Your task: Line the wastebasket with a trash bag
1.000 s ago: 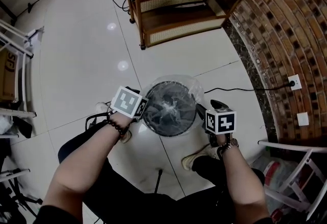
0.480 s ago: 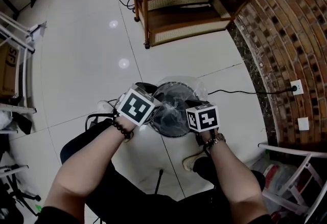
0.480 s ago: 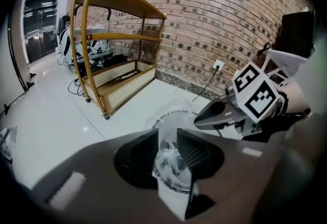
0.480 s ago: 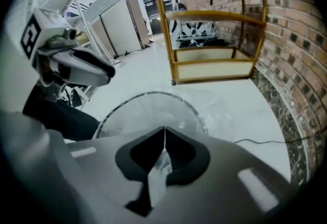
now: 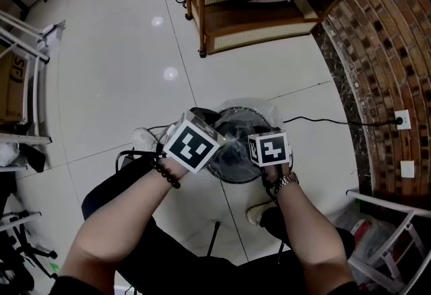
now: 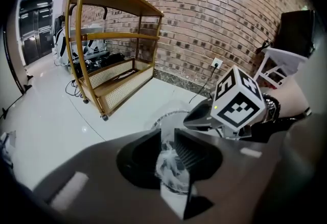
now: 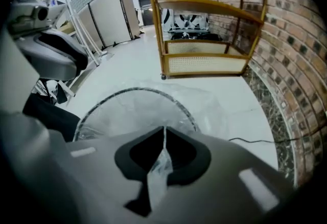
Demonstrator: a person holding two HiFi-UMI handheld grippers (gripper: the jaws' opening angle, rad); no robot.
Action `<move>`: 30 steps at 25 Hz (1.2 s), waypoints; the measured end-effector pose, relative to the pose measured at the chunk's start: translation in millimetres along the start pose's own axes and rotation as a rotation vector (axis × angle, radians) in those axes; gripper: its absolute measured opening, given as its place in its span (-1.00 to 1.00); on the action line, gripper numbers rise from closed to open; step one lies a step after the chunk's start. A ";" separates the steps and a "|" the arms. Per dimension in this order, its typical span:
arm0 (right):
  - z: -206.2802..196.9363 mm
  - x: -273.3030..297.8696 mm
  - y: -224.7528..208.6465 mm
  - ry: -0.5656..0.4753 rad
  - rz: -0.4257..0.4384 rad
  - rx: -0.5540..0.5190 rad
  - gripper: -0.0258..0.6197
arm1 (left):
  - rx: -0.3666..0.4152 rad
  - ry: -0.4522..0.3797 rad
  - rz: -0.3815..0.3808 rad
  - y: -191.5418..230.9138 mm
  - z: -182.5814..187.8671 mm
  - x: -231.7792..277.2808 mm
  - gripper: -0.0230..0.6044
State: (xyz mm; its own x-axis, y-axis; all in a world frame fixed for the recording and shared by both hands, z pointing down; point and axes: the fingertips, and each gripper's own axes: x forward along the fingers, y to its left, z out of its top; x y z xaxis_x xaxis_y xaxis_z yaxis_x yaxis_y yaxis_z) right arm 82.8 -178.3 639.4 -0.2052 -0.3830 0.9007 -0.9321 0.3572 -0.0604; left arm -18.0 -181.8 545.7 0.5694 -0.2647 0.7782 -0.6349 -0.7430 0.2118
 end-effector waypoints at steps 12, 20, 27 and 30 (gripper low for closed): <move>5.9 -48.2 15.8 -0.148 0.081 -0.013 -0.89 | 0.118 -0.008 -0.062 -29.8 -1.6 12.4 -0.67; -4.8 -63.5 26.8 -0.186 0.070 -0.016 -0.91 | 0.200 -0.002 -0.044 -42.3 -14.5 16.9 -0.89; -14.1 -82.4 36.2 -0.222 0.063 -0.008 -0.92 | 0.256 -0.028 0.002 -61.2 -18.2 12.8 -0.92; -13.2 -91.4 40.0 -0.246 0.068 0.012 -0.92 | 0.266 -0.030 0.015 -67.8 -17.9 7.3 -0.92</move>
State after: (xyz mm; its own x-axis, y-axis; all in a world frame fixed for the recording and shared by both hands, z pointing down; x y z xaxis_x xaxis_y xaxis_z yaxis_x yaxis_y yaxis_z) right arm 68.2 -117.8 560.3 -0.3324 -0.5545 0.7629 -0.9169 0.3796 -0.1235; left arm 19.9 -122.4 547.6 0.5789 -0.2922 0.7613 -0.4859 -0.8733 0.0343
